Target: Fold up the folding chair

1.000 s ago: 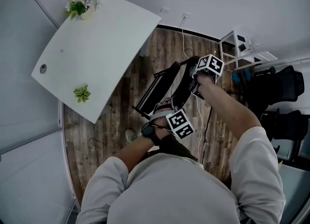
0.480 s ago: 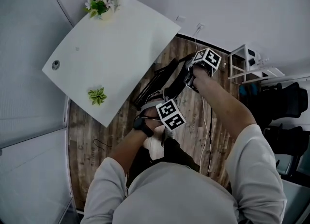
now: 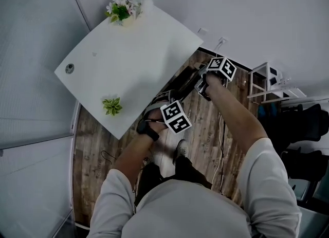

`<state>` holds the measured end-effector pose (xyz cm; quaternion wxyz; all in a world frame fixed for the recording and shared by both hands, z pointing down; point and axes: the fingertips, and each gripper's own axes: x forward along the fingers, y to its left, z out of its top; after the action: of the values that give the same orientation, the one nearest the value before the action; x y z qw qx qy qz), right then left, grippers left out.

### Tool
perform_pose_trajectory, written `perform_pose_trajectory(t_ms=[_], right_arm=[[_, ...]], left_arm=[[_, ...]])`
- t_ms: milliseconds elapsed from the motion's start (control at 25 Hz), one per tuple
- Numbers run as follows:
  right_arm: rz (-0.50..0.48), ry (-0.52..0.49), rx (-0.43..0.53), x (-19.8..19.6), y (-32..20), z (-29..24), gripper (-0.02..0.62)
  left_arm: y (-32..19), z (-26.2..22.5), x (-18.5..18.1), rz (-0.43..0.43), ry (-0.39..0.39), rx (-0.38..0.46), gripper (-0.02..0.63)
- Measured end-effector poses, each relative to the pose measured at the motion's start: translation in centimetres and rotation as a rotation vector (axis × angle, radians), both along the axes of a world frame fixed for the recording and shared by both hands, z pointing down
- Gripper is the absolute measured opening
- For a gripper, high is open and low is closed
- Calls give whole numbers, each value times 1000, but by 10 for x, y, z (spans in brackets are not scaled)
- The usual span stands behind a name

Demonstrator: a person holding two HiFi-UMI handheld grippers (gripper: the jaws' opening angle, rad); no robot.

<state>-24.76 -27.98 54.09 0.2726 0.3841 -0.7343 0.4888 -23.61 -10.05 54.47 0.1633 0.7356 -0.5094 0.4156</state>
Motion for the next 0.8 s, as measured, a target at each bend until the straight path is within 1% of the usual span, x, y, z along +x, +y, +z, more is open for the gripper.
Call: perform_pose_trajectory(t_ms=[120, 320, 400, 480, 600, 680, 800], right_arm=[[-53, -131, 50, -25, 1, -8, 285], [-97, -284, 101, -53, 3, -17, 328], [-115, -329, 108, -58, 3, -20, 338], [-126, -360, 109, -61, 2, -20, 349], [-146, -378, 105, -64, 2, -20, 360], [-156, -381, 105, -63, 3, -22, 360], [-178, -391, 107, -57, 5, -23, 360]], left_arm=[[1, 3, -26, -77, -23, 10, 175], [2, 2, -54, -145, -62, -14, 173], [3, 1, -62, -180, -89, -6, 173], [4, -2, -71, -228, -118, 18, 173], [9, -7, -81, -316, -113, 61, 197], [12, -10, -83, -354, -108, 83, 200], [15, -13, -82, -394, -119, 109, 223]])
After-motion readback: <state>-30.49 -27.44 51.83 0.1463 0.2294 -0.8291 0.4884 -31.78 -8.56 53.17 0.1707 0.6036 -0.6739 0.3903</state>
